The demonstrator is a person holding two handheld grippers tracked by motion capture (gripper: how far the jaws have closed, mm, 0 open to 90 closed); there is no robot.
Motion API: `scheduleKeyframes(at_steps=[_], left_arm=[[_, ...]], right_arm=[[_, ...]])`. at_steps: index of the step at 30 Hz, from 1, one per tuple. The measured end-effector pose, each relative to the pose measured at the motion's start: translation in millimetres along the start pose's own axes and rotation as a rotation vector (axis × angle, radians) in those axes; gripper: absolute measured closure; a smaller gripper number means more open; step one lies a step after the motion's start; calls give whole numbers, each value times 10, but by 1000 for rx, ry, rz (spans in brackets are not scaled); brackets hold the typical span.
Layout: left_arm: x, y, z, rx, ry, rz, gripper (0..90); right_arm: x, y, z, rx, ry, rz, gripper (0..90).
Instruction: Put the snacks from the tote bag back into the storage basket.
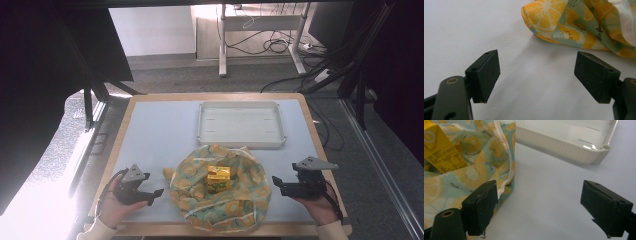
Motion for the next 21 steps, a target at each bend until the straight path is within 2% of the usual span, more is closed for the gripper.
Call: scheduleKeyframes(at_steps=[4, 21], left_arm=[[-5, -2, -11, 1, -2, -1, 208], [1, -10, -8, 5, -1, 4, 208]], right_arm=[[-79, 13, 39, -24, 9, -6, 157], [-350, 28, 226, -67, 60, -27, 164]])
Point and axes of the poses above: each handheld gripper's, and its own axes: y roughly backward along the jaws, x roughly out of its underside, z roughly to its left, the point moved 8 cm from there along -y, roughly forward along the jaws
